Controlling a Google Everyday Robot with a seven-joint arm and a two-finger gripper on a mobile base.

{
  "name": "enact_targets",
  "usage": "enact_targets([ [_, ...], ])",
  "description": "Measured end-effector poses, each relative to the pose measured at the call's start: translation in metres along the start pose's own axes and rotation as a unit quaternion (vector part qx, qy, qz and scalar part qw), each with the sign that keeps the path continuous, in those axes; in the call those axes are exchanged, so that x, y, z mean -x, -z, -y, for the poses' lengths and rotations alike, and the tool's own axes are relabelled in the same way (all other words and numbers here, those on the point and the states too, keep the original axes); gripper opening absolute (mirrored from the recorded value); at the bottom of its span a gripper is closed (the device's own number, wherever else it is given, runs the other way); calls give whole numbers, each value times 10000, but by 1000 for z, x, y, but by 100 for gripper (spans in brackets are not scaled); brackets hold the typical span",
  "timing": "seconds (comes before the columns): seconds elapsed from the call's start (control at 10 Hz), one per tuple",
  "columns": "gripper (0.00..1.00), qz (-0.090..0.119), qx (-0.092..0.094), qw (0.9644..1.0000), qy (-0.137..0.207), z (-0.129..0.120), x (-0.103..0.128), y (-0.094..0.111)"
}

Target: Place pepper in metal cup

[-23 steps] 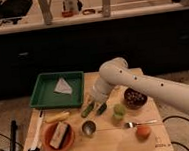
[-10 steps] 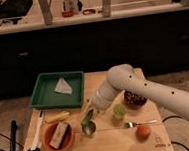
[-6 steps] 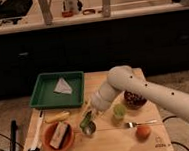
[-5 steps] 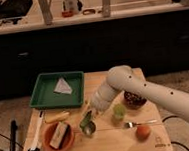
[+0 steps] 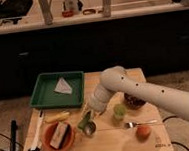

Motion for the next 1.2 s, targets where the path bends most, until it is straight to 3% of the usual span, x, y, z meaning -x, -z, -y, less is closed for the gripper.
enact_targets([
  [0.4, 0, -69, 203, 9997, -126, -2, -4, -4],
  [0.6, 0, -166, 440, 9988, -167, -2, -4, -6],
  [1.2, 0, -128, 640, 9977, -180, -7, 4, -22],
])
